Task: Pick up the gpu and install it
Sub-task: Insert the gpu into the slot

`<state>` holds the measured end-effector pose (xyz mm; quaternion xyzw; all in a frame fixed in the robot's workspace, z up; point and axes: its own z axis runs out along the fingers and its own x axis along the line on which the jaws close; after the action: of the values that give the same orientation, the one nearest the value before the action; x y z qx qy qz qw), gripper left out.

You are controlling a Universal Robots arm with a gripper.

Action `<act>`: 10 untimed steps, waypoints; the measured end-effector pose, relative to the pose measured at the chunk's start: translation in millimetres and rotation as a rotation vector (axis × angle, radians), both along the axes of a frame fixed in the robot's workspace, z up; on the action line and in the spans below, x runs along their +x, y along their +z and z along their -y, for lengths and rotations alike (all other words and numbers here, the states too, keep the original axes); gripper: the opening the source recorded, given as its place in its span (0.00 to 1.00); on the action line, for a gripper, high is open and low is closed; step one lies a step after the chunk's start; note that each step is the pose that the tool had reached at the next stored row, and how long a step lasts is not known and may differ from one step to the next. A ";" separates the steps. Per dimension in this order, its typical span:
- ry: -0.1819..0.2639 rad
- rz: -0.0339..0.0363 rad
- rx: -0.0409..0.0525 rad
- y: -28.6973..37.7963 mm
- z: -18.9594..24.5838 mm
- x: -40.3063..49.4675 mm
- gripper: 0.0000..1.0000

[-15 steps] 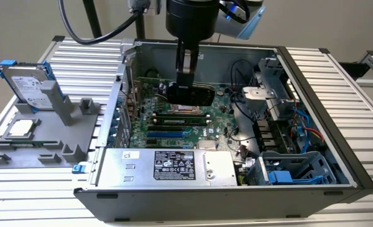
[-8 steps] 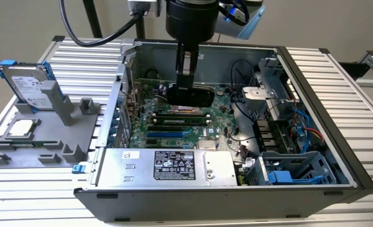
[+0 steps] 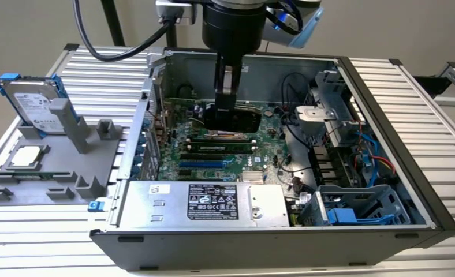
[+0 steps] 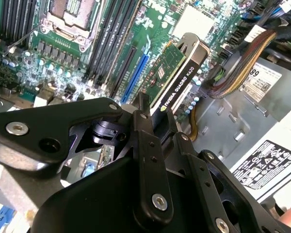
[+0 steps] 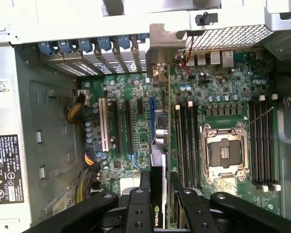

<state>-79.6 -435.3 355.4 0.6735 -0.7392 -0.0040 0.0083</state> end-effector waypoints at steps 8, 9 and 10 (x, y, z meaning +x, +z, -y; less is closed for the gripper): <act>0.000 0.0000 -0.0006 -4.2 0.0 0.0 0.00; 0.000 0.0000 -0.0006 -4.8 0.0 0.0 0.00; 0.000 0.0000 -0.0008 -5.2 0.0 0.0 0.00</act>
<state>-79.6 -435.3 350.2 0.6734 -0.7392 -0.0038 0.0085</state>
